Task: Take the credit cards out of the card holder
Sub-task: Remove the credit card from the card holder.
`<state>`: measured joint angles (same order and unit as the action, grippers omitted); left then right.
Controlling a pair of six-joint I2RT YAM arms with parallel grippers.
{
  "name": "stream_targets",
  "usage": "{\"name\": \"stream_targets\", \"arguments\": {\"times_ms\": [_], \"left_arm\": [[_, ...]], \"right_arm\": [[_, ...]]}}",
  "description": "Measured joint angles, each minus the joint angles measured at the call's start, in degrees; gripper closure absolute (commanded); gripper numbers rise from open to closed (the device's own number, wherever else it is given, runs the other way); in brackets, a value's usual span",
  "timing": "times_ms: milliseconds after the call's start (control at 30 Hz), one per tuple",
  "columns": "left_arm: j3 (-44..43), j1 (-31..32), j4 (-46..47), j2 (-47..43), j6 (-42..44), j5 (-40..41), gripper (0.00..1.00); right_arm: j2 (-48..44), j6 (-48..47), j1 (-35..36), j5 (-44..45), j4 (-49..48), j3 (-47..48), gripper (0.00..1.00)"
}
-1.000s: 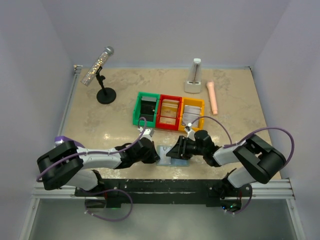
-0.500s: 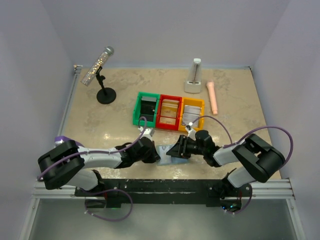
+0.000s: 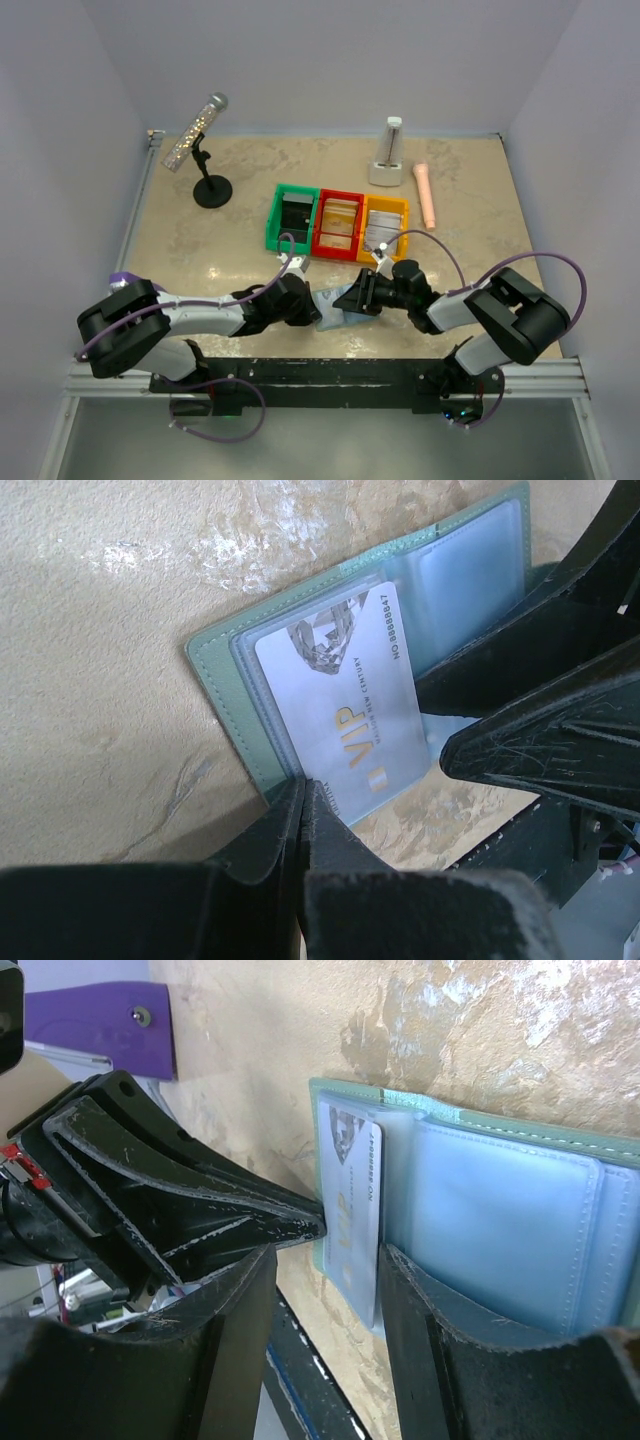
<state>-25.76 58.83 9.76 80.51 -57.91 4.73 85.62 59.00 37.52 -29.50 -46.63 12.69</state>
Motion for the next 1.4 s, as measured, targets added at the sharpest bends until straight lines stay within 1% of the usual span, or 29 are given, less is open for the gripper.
{"name": "stream_targets", "arguments": {"times_ms": [167, 467, 667, 1000, 1033, 1100, 1133, 1400], "left_arm": [[0.0, 0.0, 0.0, -0.1, 0.0, 0.0, 1.0], [0.6, 0.0, 0.3, -1.1, -0.1, 0.2, 1.0], [1.3, 0.1, 1.4, -1.4, -0.1, 0.2, 1.0], [1.3, 0.1, 1.4, -1.5, -0.1, 0.2, 1.0], [1.3, 0.1, 1.4, -1.5, -0.1, 0.2, 1.0], [1.4, 0.1, 1.4, -1.5, -0.1, 0.2, 1.0], [1.4, 0.1, 1.4, -1.5, -0.1, 0.2, 1.0], [1.7, 0.1, 1.9, -1.6, -0.2, 0.2, 1.0]], "right_arm": [[0.0, -0.2, 0.0, 0.0, -0.6, -0.1, 0.54], [-1.6, -0.7, 0.4, -0.9, -0.8, -0.1, 0.7], [-2.8, -0.9, 0.8, -2.6, 0.0, -0.1, 0.74], [-3.6, -1.4, 0.9, -3.1, 2.9, 0.2, 0.74], [-3.6, -1.4, 0.9, -3.1, 3.0, 0.2, 0.73], [-3.6, -1.5, 0.9, -3.1, 3.3, 0.3, 0.65], [-3.6, -1.6, 0.9, -3.1, 3.4, 0.3, 0.63], [-3.6, -2.3, 1.1, -3.3, 6.5, 1.4, 0.63]]}}
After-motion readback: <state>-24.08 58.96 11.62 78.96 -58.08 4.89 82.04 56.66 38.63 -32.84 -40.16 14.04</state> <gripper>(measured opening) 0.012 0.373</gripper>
